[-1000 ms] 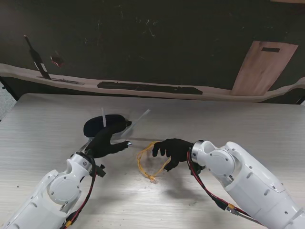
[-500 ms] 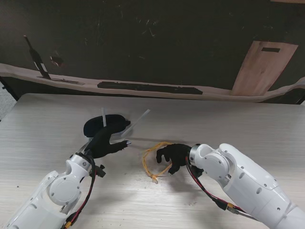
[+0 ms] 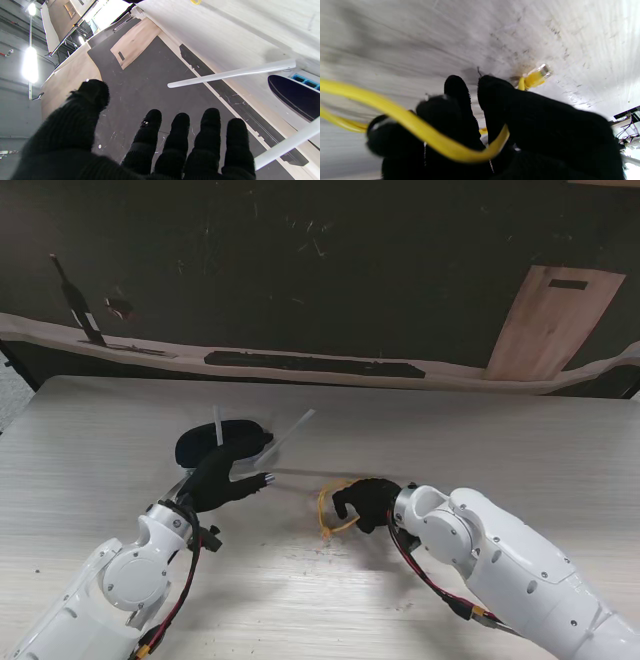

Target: Untangle the Ethernet cable and plug it into the router

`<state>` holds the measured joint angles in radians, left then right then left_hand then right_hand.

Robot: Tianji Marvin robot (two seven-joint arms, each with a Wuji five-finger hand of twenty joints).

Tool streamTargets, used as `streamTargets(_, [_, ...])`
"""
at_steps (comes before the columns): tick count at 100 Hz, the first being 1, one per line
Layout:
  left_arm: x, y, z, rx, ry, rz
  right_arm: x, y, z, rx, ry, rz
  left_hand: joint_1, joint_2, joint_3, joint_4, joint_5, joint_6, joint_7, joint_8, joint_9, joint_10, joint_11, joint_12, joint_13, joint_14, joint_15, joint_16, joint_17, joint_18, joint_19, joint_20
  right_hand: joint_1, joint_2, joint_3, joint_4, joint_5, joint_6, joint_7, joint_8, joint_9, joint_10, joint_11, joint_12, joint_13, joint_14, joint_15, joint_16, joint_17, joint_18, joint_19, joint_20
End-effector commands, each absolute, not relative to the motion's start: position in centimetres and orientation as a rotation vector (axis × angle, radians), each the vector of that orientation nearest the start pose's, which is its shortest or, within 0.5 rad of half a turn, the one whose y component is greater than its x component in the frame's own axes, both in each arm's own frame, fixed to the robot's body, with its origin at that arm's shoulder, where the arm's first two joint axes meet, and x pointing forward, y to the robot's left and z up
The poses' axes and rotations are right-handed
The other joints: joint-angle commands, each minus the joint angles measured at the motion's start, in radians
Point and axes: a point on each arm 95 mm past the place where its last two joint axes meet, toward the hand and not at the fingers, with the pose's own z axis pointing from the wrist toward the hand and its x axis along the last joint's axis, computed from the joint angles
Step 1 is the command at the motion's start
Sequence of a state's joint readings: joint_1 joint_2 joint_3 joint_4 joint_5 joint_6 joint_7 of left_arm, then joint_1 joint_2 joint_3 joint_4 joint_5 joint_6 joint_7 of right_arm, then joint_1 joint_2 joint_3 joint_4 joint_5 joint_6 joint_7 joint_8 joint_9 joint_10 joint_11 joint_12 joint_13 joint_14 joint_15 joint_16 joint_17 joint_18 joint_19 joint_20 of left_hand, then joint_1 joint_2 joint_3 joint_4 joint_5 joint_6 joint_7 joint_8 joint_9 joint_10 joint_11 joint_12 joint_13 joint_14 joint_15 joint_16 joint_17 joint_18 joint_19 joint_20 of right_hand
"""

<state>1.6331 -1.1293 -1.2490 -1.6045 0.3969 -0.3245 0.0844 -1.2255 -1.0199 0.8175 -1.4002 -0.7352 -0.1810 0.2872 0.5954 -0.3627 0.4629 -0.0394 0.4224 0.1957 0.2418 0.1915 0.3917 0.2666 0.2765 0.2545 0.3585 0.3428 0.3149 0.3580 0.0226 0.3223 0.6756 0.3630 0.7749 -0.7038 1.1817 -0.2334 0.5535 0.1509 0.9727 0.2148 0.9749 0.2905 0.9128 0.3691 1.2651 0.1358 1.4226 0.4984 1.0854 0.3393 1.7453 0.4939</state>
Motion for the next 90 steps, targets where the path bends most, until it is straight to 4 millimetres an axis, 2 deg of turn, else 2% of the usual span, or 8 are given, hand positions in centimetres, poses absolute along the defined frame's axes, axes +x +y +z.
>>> streamTargets(1, [37.7, -1.5, -31.9, -1.584, 1.160, -2.174, 42.5, 6.6, -36.2, 1.235, 2.130, 1.455, -0.009, 0.023, -0.025, 0.031, -0.017, -0.014, -0.020, -0.012, -0.004, -0.005, -0.011, -0.017, -0.009, 0.011, 0.005, 0.013, -0.015, 0.001, -0.006, 0.013, 0.038, 0.059, 0.001, -0.006, 0.052, 0.033, 0.066, -0.084, 0.080, 0.055, 0.035, -0.024, 0.043, -0.042, 0.129, 0.063, 0.076, -0.071, 0.166, 0.013])
streamTargets(14, [37.7, -1.6, -31.9, -1.589, 1.156, -2.174, 42.8, 6.9, -36.0, 1.212, 2.078, 1.477, -0.009, 0.027, -0.029, 0.032, -0.016, -0.014, -0.020, -0.012, -0.003, -0.005, -0.012, -0.017, -0.009, 0.012, 0.005, 0.013, -0.016, 0.003, -0.005, 0.013, 0.033, 0.076, -0.019, -0.031, 0.133, 0.054, 0.131, -0.147, 0.166, 0.088, 0.122, 0.003, 0.044, -0.110, 0.256, 0.164, 0.103, -0.183, 0.299, 0.098])
streamTargets(24, [37.8, -1.6, -31.9, -1.591, 1.155, -2.175, 42.9, 7.0, -35.6, 1.209, 2.033, 1.487, -0.011, 0.033, -0.032, 0.033, -0.013, -0.013, -0.020, -0.012, 0.000, -0.004, -0.011, -0.017, -0.008, 0.011, 0.006, 0.013, -0.015, 0.003, -0.004, 0.013, -0.015, 0.113, -0.037, -0.044, 0.185, 0.007, 0.203, -0.124, 0.220, 0.095, 0.250, 0.122, 0.045, -0.132, 0.313, 0.216, 0.117, -0.239, 0.348, 0.158])
streamTargets(31, [37.8, -1.6, -31.9, -1.596, 1.154, -2.176, 42.9, 7.0, -35.0, 1.215, 2.002, 1.490, -0.010, 0.037, -0.034, 0.035, -0.008, -0.014, -0.018, -0.011, 0.003, -0.004, -0.011, -0.017, -0.008, 0.014, 0.006, 0.013, -0.016, 0.005, -0.003, 0.013, -0.074, 0.153, -0.065, -0.054, 0.175, -0.034, 0.258, -0.091, 0.293, 0.058, 0.384, 0.213, 0.047, -0.179, 0.342, 0.247, 0.130, -0.256, 0.349, 0.252])
streamTargets(41, [37.8, -1.6, -31.9, -1.602, 1.157, -2.174, 43.0, 7.0, -34.2, 1.223, 1.933, 1.531, -0.011, 0.041, -0.038, 0.035, -0.007, -0.015, -0.016, -0.010, 0.004, -0.003, -0.010, -0.016, -0.007, 0.013, 0.007, 0.014, -0.016, 0.006, -0.002, 0.014, -0.121, 0.176, -0.076, -0.062, 0.179, -0.040, 0.324, -0.051, 0.352, 0.006, 0.459, 0.250, 0.049, -0.227, 0.349, 0.288, 0.132, -0.246, 0.349, 0.307])
streamTargets(56, [37.8, -1.6, -31.9, -1.605, 1.161, -2.175, 42.8, 7.0, -32.2, 1.300, 1.773, 1.653, 0.007, 0.045, -0.033, 0.041, 0.001, -0.016, -0.011, -0.008, 0.013, -0.005, -0.007, -0.015, -0.002, 0.012, 0.008, 0.014, -0.014, 0.006, 0.000, 0.015, -0.138, 0.213, -0.092, -0.067, 0.160, -0.022, 0.368, 0.027, 0.367, -0.027, 0.502, 0.255, 0.051, -0.241, 0.345, 0.317, 0.129, -0.225, 0.349, 0.301])
streamTargets(80, [38.2, -2.0, -32.3, -1.609, 1.116, -2.189, 41.5, 6.6, -27.5, 1.424, 1.519, 1.918, 0.011, 0.039, -0.029, 0.053, 0.017, -0.017, 0.003, -0.001, 0.011, -0.004, 0.003, -0.009, -0.011, 0.009, 0.014, 0.016, -0.012, -0.006, 0.005, 0.013, -0.152, 0.229, -0.110, -0.067, 0.170, -0.011, 0.379, 0.053, 0.382, -0.036, 0.512, 0.252, 0.051, -0.239, 0.346, 0.323, 0.124, -0.210, 0.349, 0.289])
streamTargets(90, [38.3, -2.4, -32.1, -1.578, 1.082, -2.210, 40.4, 6.7, -25.8, 1.494, 1.426, 2.040, -0.005, 0.030, -0.008, 0.054, 0.009, -0.016, 0.009, 0.005, -0.002, -0.006, 0.007, -0.005, -0.020, 0.003, 0.019, 0.017, -0.019, -0.004, 0.019, 0.015, -0.144, 0.231, -0.125, -0.061, 0.171, -0.011, 0.372, 0.064, 0.376, -0.029, 0.511, 0.246, 0.051, -0.229, 0.341, 0.322, 0.117, -0.181, 0.349, 0.243])
